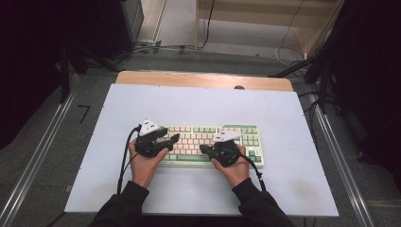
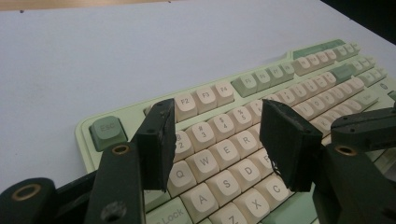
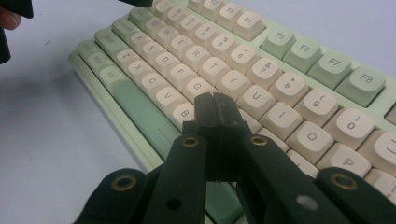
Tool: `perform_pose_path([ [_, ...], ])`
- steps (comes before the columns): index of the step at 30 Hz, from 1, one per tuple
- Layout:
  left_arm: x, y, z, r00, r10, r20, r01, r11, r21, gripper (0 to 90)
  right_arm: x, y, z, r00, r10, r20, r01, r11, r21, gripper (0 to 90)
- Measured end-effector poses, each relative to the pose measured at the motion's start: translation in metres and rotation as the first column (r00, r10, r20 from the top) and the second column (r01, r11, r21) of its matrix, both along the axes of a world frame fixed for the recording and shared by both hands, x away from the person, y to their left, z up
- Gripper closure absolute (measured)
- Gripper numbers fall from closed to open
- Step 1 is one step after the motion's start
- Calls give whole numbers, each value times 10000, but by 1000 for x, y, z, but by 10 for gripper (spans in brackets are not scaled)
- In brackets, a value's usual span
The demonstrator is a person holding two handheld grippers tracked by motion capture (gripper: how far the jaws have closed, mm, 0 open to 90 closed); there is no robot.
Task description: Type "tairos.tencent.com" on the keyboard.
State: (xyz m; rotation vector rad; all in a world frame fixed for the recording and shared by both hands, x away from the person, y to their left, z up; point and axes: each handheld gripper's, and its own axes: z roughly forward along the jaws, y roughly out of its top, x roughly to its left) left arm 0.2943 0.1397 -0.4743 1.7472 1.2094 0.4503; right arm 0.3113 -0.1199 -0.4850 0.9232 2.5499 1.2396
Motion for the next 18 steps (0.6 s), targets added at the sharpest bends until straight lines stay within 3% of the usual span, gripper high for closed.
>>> perform_pose_path([
  [18,0,1,0,10000,-49,-84,49,10000,-8,456,1,6,-4,10000,61,-4,-61,9997,-249,877],
])
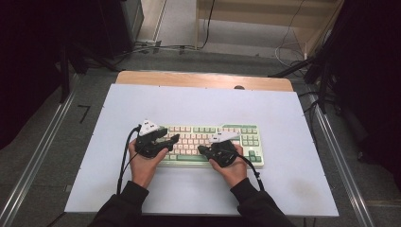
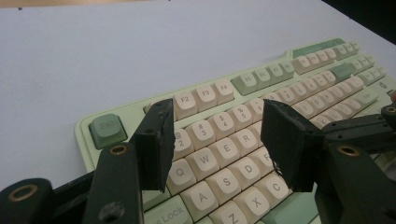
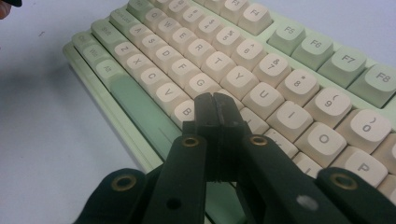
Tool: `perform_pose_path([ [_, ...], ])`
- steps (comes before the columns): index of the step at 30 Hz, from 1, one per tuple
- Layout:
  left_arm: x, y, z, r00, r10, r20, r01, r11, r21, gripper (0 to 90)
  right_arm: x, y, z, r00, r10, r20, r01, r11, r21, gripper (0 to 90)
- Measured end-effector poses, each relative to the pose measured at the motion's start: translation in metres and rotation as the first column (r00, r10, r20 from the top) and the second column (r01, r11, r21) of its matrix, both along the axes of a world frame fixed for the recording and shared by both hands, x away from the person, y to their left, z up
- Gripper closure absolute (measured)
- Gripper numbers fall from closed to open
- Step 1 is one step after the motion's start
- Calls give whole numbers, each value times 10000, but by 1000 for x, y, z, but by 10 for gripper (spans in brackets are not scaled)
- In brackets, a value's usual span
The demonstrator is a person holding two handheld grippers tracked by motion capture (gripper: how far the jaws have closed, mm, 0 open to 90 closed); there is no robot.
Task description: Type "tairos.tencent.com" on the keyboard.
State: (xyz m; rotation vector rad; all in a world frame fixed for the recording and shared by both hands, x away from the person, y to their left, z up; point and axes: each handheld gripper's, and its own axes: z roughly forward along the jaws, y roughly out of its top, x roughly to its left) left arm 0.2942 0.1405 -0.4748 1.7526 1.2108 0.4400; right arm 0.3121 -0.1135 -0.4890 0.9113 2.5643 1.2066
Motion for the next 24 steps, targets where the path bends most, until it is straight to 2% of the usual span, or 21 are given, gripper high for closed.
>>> perform_pose_path([
  [24,0,1,0,10000,-5,12,5,10000,-46,450,0,1,-1,10000,-27,26,27,10000,-17,877],
])
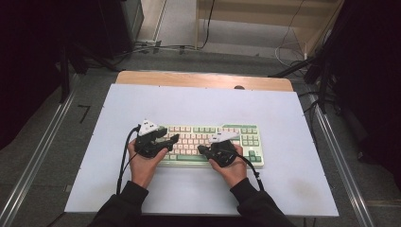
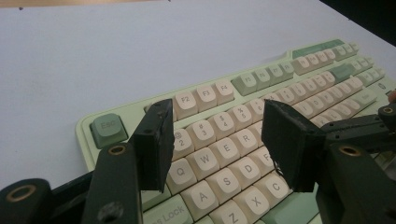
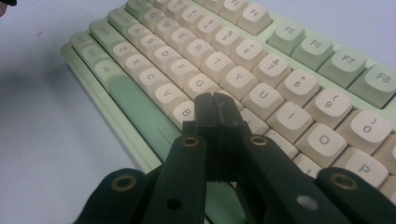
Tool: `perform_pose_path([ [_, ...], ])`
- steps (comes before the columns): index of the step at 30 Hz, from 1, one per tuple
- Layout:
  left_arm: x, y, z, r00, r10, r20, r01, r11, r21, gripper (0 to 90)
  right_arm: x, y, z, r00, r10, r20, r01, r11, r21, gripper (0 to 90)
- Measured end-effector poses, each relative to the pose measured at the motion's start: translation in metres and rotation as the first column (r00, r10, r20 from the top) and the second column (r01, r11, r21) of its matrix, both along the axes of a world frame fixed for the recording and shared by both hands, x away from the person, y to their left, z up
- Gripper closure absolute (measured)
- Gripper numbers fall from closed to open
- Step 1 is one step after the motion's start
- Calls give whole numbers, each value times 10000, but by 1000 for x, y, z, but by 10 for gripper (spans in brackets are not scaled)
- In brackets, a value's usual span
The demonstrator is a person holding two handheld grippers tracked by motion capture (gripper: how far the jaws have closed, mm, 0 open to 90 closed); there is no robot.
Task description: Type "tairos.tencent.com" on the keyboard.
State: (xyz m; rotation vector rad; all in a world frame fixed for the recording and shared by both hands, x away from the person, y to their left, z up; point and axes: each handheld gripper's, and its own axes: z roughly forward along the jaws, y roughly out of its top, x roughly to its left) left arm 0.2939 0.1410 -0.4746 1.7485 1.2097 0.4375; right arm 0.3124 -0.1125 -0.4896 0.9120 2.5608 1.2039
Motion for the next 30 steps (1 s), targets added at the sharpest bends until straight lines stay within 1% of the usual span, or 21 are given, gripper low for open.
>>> perform_pose_path([
  [6,0,0,0,10000,-5,5,5,10000,-5,450,0,0,0,10000,-14,-14,14,10000,7,877],
  [10,0,0,0,10000,-10,15,10,10000,-16,450,0,1,-3,10000,-6,31,6,9999,-117,877],
  [16,-1,0,1,10000,-28,7,28,10000,-26,450,0,1,-1,10000,-46,-3,46,9999,-112,877],
  [18,-1,1,1,10000,-43,13,43,10000,-21,450,0,-1,2,10000,-71,51,71,9999,110,877],
  [20,-1,1,1,10000,-41,6,41,10000,-23,450,0,-5,7,9999,-156,60,153,9987,483,876],
  [22,-1,0,1,10000,-57,-10,57,10000,-34,450,0,-10,13,9997,-210,128,200,9972,715,877],
  [25,-1,0,1,9999,-92,-42,92,10000,-4,450,1,-16,17,9992,-342,182,325,9955,888,877],
  [30,-2,0,1,9999,-104,-19,103,9999,-74,450,2,-22,20,9985,-500,203,478,9942,962,875],
])
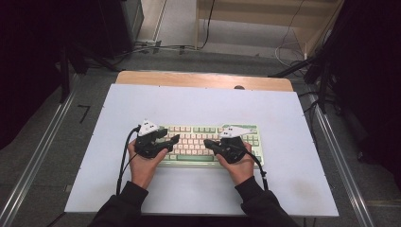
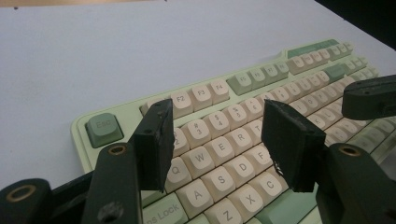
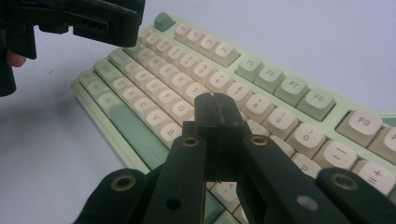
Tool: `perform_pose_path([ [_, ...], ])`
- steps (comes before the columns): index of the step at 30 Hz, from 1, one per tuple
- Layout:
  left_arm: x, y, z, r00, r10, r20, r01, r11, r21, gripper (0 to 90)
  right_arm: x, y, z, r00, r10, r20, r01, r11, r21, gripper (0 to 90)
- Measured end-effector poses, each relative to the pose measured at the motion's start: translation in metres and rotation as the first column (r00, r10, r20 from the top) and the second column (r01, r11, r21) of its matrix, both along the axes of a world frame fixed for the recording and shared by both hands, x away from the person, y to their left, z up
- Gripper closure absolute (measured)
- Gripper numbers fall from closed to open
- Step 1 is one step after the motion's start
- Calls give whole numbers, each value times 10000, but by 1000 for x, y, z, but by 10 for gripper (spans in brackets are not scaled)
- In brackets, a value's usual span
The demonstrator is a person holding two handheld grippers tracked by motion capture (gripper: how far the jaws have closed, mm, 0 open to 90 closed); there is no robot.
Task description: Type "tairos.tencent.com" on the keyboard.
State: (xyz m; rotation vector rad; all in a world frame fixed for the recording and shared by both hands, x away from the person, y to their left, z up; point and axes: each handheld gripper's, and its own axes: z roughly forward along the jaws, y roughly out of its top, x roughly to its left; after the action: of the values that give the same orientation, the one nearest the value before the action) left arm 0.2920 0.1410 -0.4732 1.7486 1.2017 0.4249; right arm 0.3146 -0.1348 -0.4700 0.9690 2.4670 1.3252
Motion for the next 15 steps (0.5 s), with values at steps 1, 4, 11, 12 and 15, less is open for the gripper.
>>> perform_pose_path([
  [1,0,0,0,10000,14,-6,-14,10000,-1,450,1,-1,0,10000,2,46,-2,10000,15,874],
  [4,-1,0,0,10000,-5,-13,5,10000,-13,451,2,-5,1,9999,-128,-12,128,9998,162,767],
  [11,-5,-1,2,9992,-341,185,341,9994,-37,695,5,-14,2,9987,-508,6,508,9982,314,634],
  [12,-5,-1,2,9982,-568,187,570,9983,-118,794,5,-15,2,9987,-513,13,513,9982,320,634],
  [15,-6,-4,2,9944,-1059,58,1060,9942,-156,900,6,-17,2,9981,-611,-32,612,9976,317,628],
])
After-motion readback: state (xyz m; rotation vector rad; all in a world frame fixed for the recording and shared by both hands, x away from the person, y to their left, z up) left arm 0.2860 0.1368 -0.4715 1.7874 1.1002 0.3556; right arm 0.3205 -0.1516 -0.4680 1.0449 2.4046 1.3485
